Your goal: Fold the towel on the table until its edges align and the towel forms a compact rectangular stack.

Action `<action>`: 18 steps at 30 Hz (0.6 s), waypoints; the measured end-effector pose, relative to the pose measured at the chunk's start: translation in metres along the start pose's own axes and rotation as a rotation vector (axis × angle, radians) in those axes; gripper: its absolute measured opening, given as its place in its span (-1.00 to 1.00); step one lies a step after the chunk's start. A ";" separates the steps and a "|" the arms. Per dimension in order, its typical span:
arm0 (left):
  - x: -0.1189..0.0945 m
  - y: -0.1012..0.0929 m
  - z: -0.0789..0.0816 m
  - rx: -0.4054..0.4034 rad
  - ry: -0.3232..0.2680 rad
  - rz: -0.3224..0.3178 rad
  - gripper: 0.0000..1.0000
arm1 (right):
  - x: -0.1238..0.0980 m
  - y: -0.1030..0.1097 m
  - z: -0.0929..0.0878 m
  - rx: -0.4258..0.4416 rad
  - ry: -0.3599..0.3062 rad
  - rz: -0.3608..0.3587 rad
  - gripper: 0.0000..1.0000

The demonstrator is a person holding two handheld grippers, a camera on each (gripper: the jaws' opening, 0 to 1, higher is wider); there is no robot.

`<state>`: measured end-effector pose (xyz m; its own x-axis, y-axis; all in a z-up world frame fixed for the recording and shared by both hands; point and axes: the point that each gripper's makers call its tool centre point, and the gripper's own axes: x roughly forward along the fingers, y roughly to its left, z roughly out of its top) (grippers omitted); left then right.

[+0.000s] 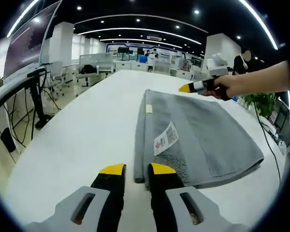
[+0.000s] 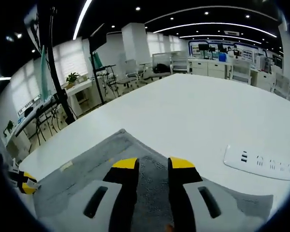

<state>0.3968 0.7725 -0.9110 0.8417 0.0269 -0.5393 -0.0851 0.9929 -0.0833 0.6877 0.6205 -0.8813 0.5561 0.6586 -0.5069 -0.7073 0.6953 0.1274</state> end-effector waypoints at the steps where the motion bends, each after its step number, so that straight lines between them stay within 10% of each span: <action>1: 0.000 0.000 -0.001 0.009 0.003 0.000 -0.61 | -0.004 -0.004 -0.001 0.001 0.002 -0.008 -0.56; 18: 0.006 -0.004 -0.004 0.099 0.029 0.000 -0.70 | -0.068 -0.089 -0.046 0.023 0.064 -0.174 -0.56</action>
<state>0.3999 0.7686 -0.9173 0.8259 0.0254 -0.5632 -0.0311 0.9995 -0.0006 0.6924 0.5005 -0.8976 0.6399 0.5085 -0.5761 -0.5924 0.8040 0.0517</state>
